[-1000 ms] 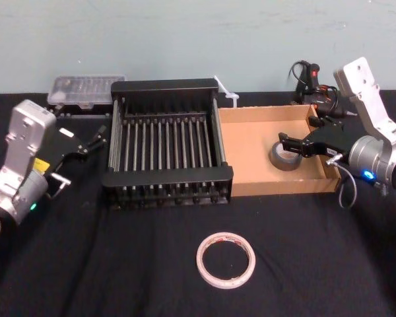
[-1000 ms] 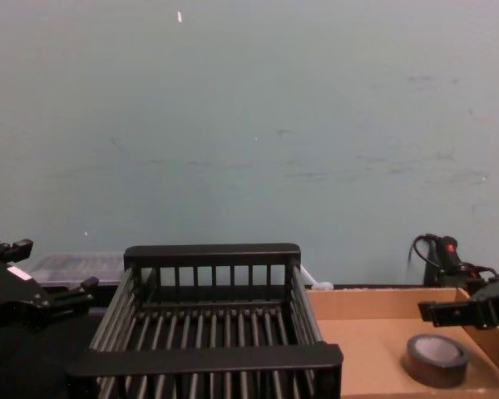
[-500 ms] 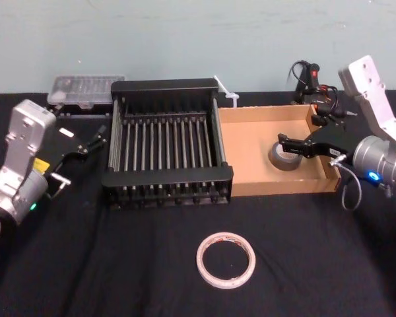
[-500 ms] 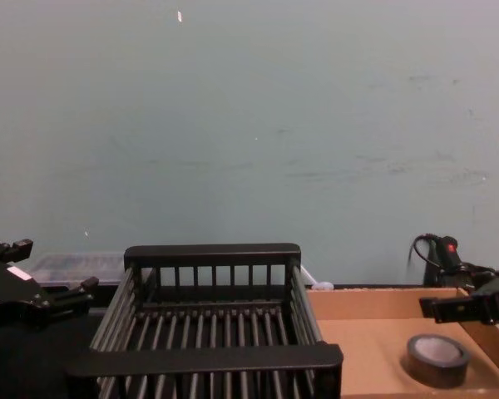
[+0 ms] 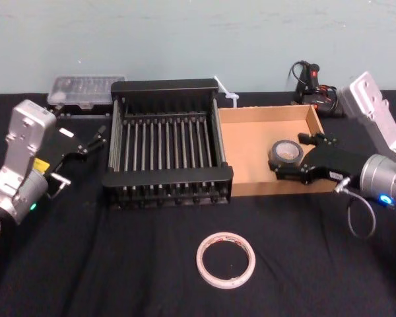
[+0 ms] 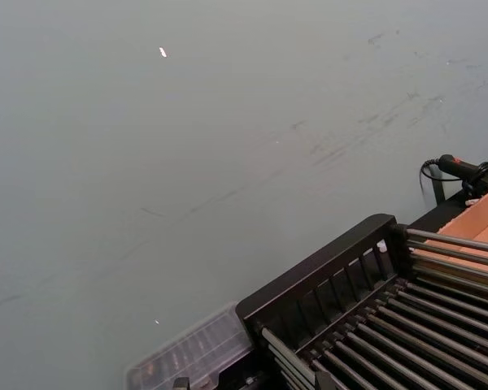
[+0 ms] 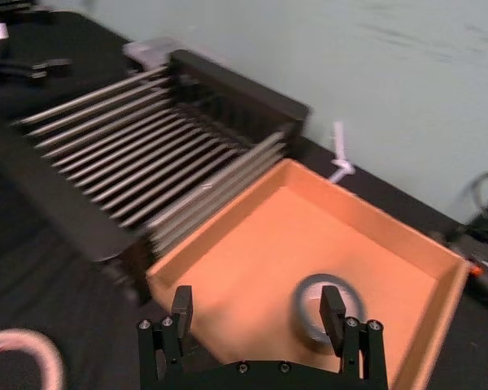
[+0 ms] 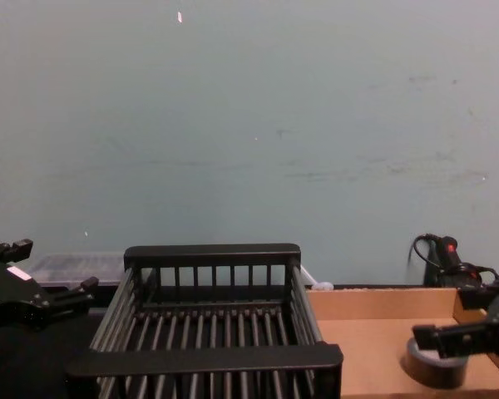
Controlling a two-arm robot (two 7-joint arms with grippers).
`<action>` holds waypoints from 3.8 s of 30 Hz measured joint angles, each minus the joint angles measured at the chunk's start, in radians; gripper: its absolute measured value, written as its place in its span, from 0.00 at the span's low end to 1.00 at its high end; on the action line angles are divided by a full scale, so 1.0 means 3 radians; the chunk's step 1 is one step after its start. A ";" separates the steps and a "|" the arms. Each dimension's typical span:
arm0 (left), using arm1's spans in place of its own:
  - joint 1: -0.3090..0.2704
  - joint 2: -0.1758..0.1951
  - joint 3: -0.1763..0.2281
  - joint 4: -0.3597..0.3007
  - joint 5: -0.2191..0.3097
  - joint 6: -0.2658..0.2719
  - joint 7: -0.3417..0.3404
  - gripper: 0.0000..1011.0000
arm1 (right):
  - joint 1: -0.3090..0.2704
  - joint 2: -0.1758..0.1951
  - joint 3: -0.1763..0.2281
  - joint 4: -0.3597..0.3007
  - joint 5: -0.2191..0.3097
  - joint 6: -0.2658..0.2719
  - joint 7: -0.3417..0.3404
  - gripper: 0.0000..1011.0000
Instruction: Pick up the white tape and place it into the black box , Pick up the silver tape and place it into the brown box.
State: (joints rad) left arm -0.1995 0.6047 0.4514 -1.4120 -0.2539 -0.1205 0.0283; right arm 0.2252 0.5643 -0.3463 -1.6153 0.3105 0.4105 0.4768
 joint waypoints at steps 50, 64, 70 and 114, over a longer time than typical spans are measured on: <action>0.0000 0.0000 0.0000 0.0000 0.0000 0.0000 0.0000 0.99 | 0.0412 0.0353 -0.1068 0.0095 0.0024 -0.0227 0.0890 0.99; 0.0000 0.0000 0.0000 0.0000 0.0000 0.0000 0.0000 0.99 | 0.0524 0.0337 -0.1238 0.0183 0.0018 -0.0195 0.0908 0.99; 0.0000 0.0000 0.0000 0.0000 0.0000 0.0000 0.0000 0.99 | 0.0546 0.0341 -0.1288 0.0198 0.0017 -0.0186 0.0924 0.99; 0.0000 0.0000 0.0000 0.0000 0.0000 0.0000 0.0000 0.99 | 0.0656 0.0240 -0.1456 0.0388 -0.0016 -0.0084 0.0935 0.99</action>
State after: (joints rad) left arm -0.1995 0.6047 0.4514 -1.4119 -0.2539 -0.1205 0.0283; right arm 0.4220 0.6364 -0.7832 -1.4990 0.3056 0.3852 0.7574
